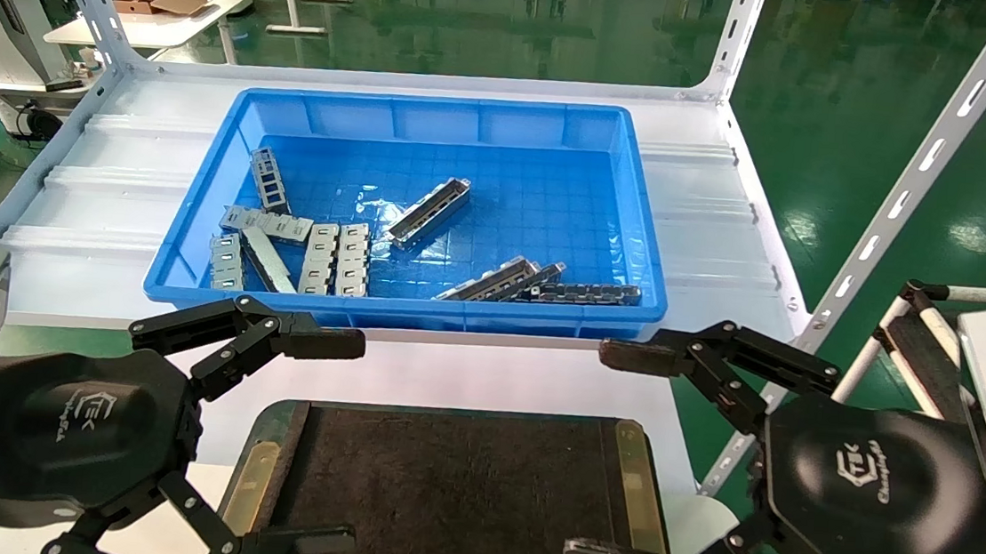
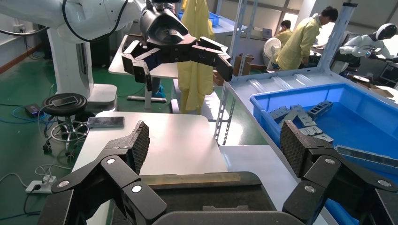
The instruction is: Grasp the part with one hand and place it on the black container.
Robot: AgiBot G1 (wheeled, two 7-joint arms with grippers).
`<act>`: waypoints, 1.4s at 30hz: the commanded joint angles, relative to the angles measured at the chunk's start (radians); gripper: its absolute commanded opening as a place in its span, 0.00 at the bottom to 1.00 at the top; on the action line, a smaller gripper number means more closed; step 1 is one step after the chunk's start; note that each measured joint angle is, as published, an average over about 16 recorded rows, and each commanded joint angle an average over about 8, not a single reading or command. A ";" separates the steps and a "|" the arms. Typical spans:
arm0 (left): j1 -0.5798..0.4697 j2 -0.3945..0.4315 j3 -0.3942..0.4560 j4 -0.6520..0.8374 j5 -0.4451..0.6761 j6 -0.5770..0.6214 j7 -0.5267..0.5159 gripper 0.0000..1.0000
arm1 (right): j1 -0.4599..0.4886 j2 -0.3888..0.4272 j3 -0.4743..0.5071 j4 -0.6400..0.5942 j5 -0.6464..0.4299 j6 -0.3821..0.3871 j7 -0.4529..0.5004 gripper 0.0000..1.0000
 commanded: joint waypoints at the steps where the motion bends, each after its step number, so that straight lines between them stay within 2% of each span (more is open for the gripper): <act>1: 0.000 0.000 0.000 0.000 0.000 0.000 0.000 1.00 | 0.000 0.000 0.000 0.000 0.000 0.000 0.000 1.00; 42: 0.000 0.000 0.000 0.000 0.000 0.000 0.000 1.00 | 0.000 0.000 0.000 0.000 0.000 0.000 0.000 1.00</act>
